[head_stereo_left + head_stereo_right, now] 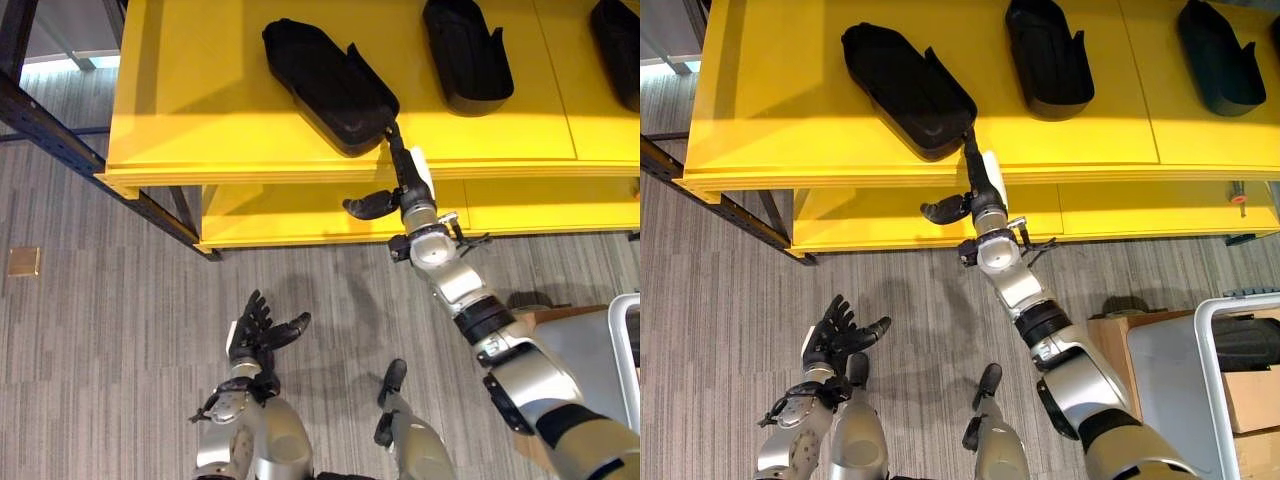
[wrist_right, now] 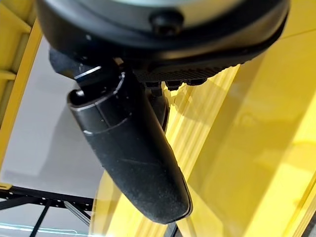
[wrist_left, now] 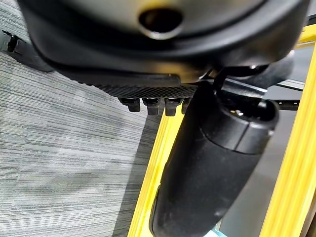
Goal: Move parts from the plastic box to the shelf.
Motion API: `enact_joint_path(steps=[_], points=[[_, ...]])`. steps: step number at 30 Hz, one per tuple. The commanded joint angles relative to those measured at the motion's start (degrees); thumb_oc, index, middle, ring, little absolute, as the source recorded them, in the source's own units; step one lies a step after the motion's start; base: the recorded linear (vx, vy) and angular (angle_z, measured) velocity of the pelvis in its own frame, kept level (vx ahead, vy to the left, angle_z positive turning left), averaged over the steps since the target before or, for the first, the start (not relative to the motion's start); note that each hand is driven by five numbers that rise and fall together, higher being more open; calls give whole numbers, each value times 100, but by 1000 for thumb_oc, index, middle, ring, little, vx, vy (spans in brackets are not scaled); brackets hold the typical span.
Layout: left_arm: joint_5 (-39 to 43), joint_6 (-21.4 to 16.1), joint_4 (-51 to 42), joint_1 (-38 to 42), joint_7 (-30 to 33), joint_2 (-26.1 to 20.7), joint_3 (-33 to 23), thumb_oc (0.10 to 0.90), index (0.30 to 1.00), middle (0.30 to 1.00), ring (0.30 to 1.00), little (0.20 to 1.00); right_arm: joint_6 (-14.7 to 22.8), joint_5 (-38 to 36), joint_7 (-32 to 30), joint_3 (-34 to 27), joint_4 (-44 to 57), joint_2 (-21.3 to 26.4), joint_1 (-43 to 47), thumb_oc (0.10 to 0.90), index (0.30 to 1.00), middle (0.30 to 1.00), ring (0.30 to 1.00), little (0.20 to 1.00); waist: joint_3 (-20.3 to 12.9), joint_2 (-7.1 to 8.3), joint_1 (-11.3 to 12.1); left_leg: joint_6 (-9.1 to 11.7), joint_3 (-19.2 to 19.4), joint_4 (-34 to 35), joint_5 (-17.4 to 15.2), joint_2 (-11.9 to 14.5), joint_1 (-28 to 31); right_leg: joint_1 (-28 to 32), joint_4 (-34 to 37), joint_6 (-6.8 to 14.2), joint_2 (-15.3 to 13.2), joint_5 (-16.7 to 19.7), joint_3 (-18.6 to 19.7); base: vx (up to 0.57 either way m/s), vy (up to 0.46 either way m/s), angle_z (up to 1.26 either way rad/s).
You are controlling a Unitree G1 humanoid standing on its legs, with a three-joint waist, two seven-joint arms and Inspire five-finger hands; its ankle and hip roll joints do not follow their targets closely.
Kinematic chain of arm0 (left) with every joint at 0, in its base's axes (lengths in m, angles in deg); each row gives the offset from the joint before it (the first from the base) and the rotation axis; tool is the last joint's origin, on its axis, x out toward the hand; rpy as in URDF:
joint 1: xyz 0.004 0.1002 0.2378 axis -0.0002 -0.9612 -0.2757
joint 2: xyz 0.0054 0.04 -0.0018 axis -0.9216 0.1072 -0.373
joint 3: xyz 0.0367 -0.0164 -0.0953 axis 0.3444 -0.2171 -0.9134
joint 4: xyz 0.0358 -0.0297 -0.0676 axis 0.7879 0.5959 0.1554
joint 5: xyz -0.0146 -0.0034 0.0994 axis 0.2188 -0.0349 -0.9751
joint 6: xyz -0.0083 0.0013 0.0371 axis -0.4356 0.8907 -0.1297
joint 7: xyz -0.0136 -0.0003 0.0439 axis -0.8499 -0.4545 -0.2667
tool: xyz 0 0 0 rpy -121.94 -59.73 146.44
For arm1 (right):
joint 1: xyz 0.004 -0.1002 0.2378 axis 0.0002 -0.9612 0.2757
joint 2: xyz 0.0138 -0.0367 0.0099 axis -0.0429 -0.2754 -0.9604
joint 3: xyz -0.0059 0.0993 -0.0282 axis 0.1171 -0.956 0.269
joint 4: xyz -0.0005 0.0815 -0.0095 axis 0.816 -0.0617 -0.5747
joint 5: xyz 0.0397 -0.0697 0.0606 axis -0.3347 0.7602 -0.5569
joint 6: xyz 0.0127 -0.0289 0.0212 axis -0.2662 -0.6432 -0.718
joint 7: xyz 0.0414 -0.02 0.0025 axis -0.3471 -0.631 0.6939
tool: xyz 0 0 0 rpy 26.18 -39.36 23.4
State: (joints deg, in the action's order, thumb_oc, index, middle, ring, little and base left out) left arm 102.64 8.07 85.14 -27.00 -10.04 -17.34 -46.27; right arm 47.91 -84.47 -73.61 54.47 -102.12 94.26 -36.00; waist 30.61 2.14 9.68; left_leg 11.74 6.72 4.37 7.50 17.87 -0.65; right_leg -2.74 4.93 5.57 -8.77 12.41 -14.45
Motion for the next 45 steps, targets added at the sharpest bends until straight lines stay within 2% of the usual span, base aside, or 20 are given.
enact_joint_path(steps=[1,14,28,36,37,45], points=[[89,-451,-902,-229,16,-46,85,900,1000,1000,1000,1000,307,-194,331,73,642,-251,310,900,1000,1000,1000,1000,-82,136,116,-330,273,63,-229,-148,355,667,-67,-209,-368,-208,141,0,0,0],[61,-418,-829,-210,16,-26,20,900,1000,1000,1000,1000,322,-213,484,79,1211,-417,-66,900,1000,1000,1000,1000,-82,187,143,-347,278,63,-208,-160,485,777,-109,-218,-370,-232,114,0,0,0],[72,-400,-826,-250,-9,-40,-57,900,1000,1000,1000,1000,415,-282,537,-192,2353,-154,-713,900,1000,1000,1000,1000,-82,178,58,-390,284,63,-211,-201,790,1062,-134,-218,-395,-280,61,-2,0,0],[65,-451,-1329,-334,-11,-143,-194,900,1000,1000,1000,1000,499,-206,685,-856,3345,82,-1964,900,1000,1000,1000,1000,-82,47,-153,-445,265,63,-186,-237,1042,1294,-156,-228,-442,-315,0,-10,1,1],[-132,-500,-1588,-307,36,-317,-326,900,1000,1000,1000,1000,513,-142,749,-1148,3695,206,-2483,900,1000,1000,1000,1000,-82,17,-219,-450,258,63,-200,-240,1137,1387,-154,-226,-456,-322,-23,-2,-29,4],[-294,-596,-1696,-87,49,-536,-281,900,1000,1000,1000,1000,573,-157,913,-1704,4138,196,-3419,900,1000,1000,1000,1000,-260,-71,-442,-467,267,63,-232,-259,1255,1472,-162,-239,-460,-360,-17,1,-3,1]])
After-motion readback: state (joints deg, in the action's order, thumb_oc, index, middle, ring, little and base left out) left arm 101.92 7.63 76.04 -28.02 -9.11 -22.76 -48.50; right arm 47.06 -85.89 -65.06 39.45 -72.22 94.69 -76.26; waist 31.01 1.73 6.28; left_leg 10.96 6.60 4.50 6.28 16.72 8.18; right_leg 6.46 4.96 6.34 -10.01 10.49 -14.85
